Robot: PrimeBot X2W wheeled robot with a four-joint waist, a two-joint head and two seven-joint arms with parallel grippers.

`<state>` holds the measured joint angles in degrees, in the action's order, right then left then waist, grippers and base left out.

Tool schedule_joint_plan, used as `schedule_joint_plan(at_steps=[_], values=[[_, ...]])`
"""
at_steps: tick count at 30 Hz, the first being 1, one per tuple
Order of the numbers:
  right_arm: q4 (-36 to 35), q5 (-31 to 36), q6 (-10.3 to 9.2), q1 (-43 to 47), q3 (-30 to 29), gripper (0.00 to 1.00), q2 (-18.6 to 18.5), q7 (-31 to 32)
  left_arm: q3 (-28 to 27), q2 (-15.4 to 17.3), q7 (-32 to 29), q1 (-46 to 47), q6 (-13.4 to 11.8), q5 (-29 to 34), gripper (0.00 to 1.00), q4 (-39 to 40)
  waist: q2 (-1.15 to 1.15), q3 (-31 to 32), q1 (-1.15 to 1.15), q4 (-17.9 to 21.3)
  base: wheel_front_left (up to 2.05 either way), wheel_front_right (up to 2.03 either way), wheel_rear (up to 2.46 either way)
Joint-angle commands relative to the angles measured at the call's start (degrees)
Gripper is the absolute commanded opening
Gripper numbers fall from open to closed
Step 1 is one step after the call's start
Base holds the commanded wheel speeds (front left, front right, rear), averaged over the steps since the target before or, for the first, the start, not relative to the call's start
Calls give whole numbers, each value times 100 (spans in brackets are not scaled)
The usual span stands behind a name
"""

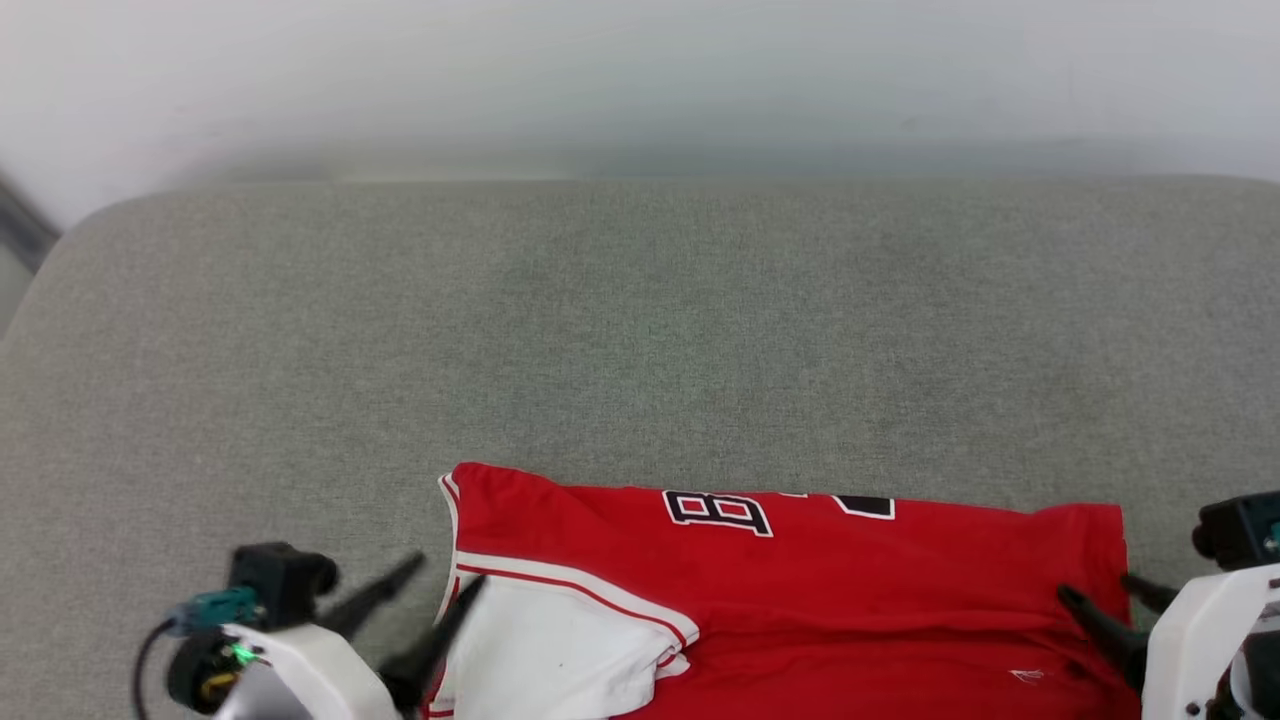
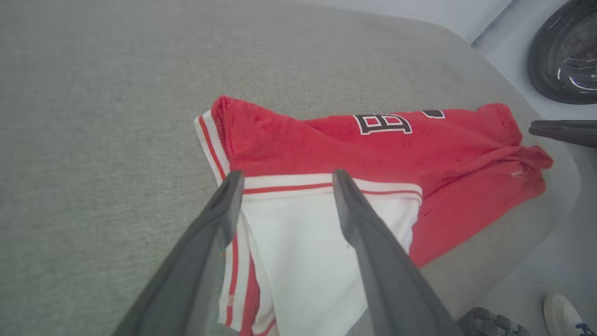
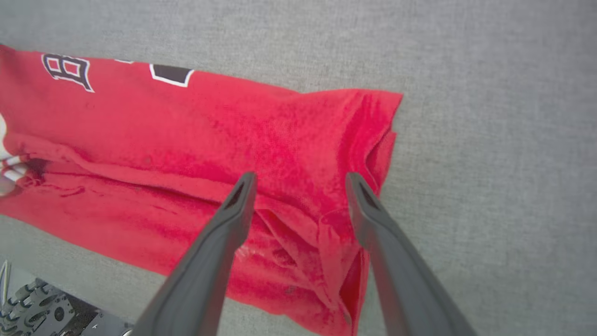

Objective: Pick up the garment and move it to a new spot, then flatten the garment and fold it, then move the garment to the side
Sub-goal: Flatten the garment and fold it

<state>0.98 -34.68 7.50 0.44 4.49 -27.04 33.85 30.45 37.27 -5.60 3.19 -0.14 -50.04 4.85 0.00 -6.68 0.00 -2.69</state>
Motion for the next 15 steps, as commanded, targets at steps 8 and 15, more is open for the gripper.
schedule_joint_plan(at_steps=[8, 15], values=[[-579, 174, -2, 66, -606, 100, 418, 76, -675, -330, 1655, 11, -352, 444, 100, 42, 0, 117, 0, 23, 0, 0, 0], [-742, 557, -2, 302, -1225, 100, 1078, 182, -1468, -841, 2081, -168, -794, 1422, 100, 290, 0, 50, 0, 17, 0, 0, 0]])
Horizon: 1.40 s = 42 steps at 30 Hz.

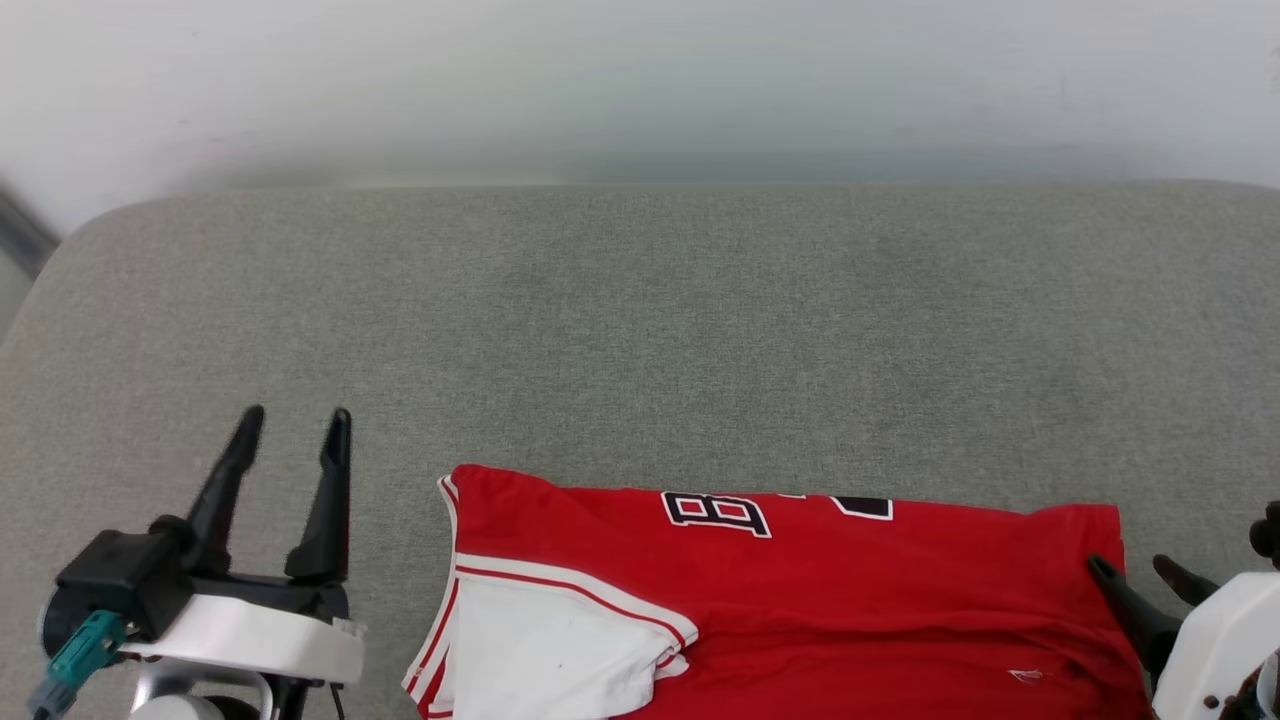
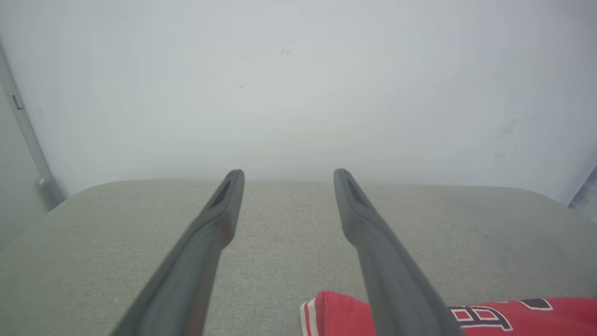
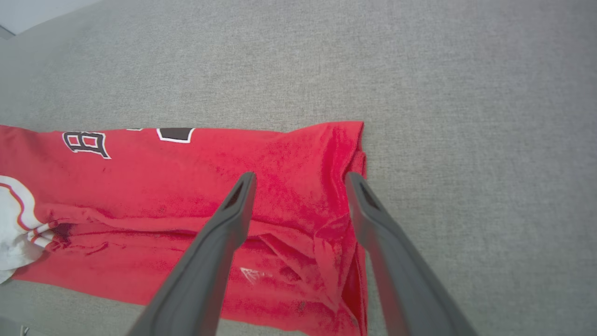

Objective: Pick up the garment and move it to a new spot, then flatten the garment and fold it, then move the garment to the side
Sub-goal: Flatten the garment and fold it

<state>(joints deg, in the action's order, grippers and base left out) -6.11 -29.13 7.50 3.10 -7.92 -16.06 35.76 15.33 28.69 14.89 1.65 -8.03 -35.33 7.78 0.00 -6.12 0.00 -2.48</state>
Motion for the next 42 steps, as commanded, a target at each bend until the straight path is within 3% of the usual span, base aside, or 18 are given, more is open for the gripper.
schedule_joint_plan(at_steps=[1, 7, 13, 19, 22, 33, 34, 35, 36, 42], values=[[-26, 66, -2, 74, -62, 100, 53, -2, -105, -69, 35, -49, 2, 180, 100, 75, 0, -21, 0, -14, 0, 0, 0], [220, 579, -2, 192, -526, 100, 440, -13, -825, -601, 33, -323, 198, 1373, 100, 363, 0, -81, 0, -56, 0, 0, 0], [629, 755, -2, 92, -790, 100, 777, -7, -1199, -1118, 29, -458, 655, 1823, 100, 253, 0, -172, 0, -97, 0, 0, 0], [1150, 721, -2, -35, -874, 100, 851, -69, -1489, -1488, 30, -344, 1077, 2080, 100, 122, 0, -320, 0, -171, 0, 0, 0], [1522, 584, -1, -68, -643, 100, 872, -121, -1674, -1682, 29, -254, 1315, 2234, 100, 26, 0, -444, 0, -245, 0, 0, 0], [2036, 346, 34, 10, 89, 100, 970, -186, -1812, -1910, 29, -218, 1512, 2433, 100, -125, 0, -465, 0, -294, 0, 0, 0], [2073, 335, 34, 20, 130, 75, 970, -193, -1827, -1918, 29, -217, 1516, 2441, 100, -124, 0, -455, 0, -290, 0, 0, 0], [2092, 317, 34, 13, 141, 21, 971, -227, -1836, -1926, 29, -216, 1524, 2446, 100, -123, 0, -449, 0, -288, 0, 0, 0], [2101, 312, 34, -13, 125, 0, 969, -286, -1845, -1931, 29, -220, 1532, 2454, 100, -123, 0, -441, 0, -284, 0, 0, 0], [2042, 407, -3, -175, -167, 0, 711, -625, -1867, -1951, 29, -288, 1542, 2486, 100, -117, 0, -376, 0, -235, 0, 0, 0]])
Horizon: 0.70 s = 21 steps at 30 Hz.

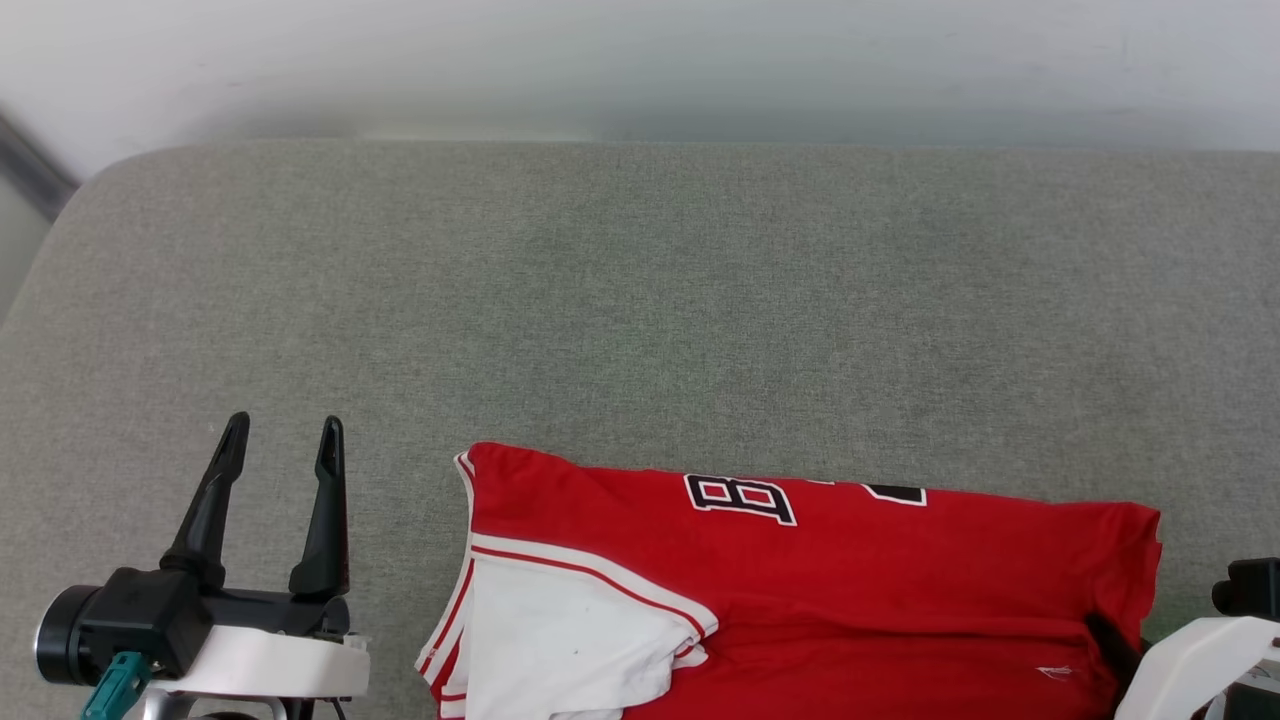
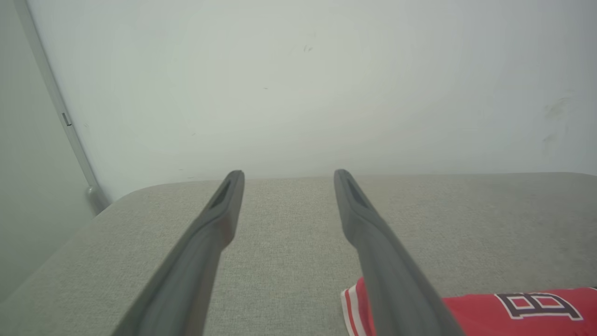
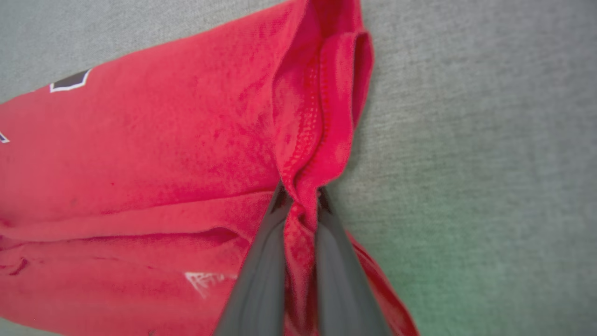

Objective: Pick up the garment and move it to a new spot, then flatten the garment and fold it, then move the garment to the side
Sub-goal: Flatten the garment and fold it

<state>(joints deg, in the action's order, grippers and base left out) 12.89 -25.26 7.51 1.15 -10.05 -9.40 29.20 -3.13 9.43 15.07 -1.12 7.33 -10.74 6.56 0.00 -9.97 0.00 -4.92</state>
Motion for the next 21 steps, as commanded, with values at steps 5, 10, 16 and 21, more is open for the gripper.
schedule_joint_plan(at_steps=[5, 10, 16, 21], values=[[98, 137, -11, -95, -320, 0, -242, -202, 0, -34, 12, -33, 11, 47, 100, 10, 0, 52, 0, 58, 0, 0, 0], [102, 329, -7, -258, -810, 0, -423, -382, 43, 4, 12, -43, 14, 12, 100, 25, 0, 71, 0, 102, 0, 0, 0], [210, 579, -6, -345, -1190, 0, -539, -431, 103, 43, 12, -54, 14, -7, 100, -16, 0, 129, 0, 153, 0, 0, 0], [-178, 389, -4, -160, -931, 0, -436, -256, 133, 60, 12, -114, 15, -41, 100, -56, 0, 290, 0, 228, 0, 0, 0]])
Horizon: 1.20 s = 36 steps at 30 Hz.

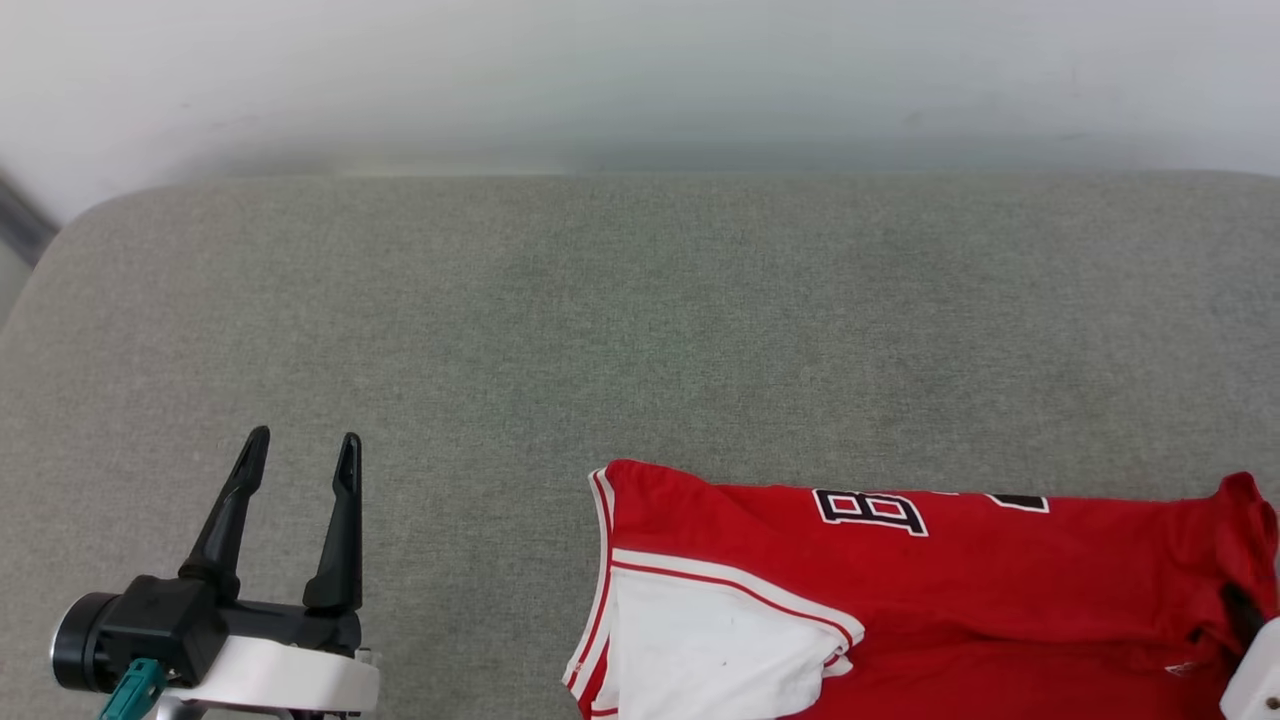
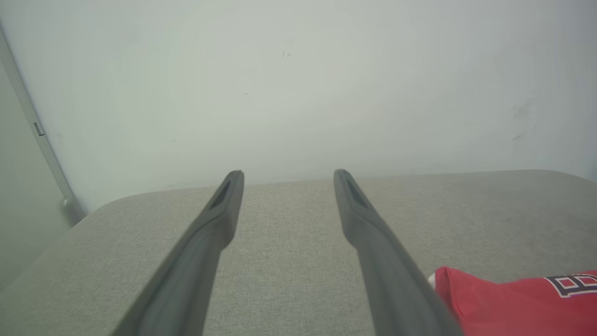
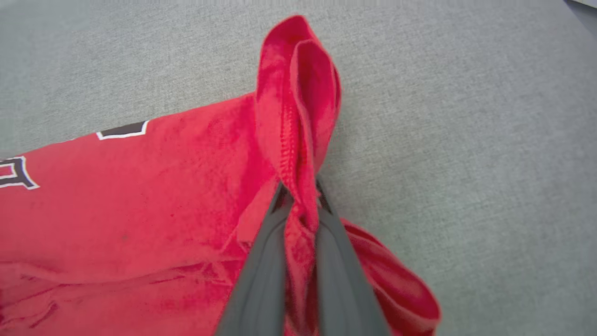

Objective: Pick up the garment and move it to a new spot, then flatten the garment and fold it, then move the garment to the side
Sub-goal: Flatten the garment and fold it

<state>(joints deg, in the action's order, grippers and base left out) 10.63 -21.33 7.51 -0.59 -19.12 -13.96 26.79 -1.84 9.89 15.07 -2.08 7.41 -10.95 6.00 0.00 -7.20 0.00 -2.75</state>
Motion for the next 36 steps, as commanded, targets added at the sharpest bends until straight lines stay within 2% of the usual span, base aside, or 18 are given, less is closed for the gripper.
schedule_joint_plan(at_steps=[1, 11, 14, 20, 23, 28, 31, 32, 36], values=[[-63, -36, -4, 65, 38, 0, 41, 15, 13, 17, 12, -39, 7, -27, 100, -6, 0, 43, 0, 22, 0, 0, 0], [-1560, -420, -4, 653, 860, 0, 417, 754, 88, 64, 12, -184, 8, -82, 100, -10, 0, 270, 0, 40, 0, 0, 0], [-1831, -601, -4, 745, 1100, 0, 712, 1024, 122, 73, 12, -206, 8, -78, 100, -12, 0, 312, 0, 2, 0, 0, 0], [-2119, -770, -3, 681, 1619, 0, 1038, 1299, 191, 84, 12, -219, 8, -94, 100, -16, 0, 339, 0, -111, 0, 0, 0], [-2117, -978, -3, 585, 1937, 0, 1105, 1348, 198, 92, 12, -213, 8, -100, 100, -15, 0, 334, 0, -172, 0, 0, 0], [-1640, -1618, -3, 227, 2690, 0, 1113, 1009, 126, 83, 12, -211, 8, -108, 100, -28, 0, 298, 0, -221, 0, 0, 0], [-1240, -1846, -3, -2, 2972, 0, 1111, 720, 189, 95, 12, -170, 8, -96, 100, -57, 0, 289, 0, -282, 0, 0, 0], [-929, -2004, -3, -215, 3271, 0, 1113, 433, 203, 78, 12, -117, 8, -116, 100, -55, 0, 265, 0, -337, 0, 0, 0], [-574, -2205, -3, -421, 3557, 0, 1110, 62, 216, 101, 12, -116, 8, -122, 100, -68, 0, 224, 0, -399, 0, 0, 0]])
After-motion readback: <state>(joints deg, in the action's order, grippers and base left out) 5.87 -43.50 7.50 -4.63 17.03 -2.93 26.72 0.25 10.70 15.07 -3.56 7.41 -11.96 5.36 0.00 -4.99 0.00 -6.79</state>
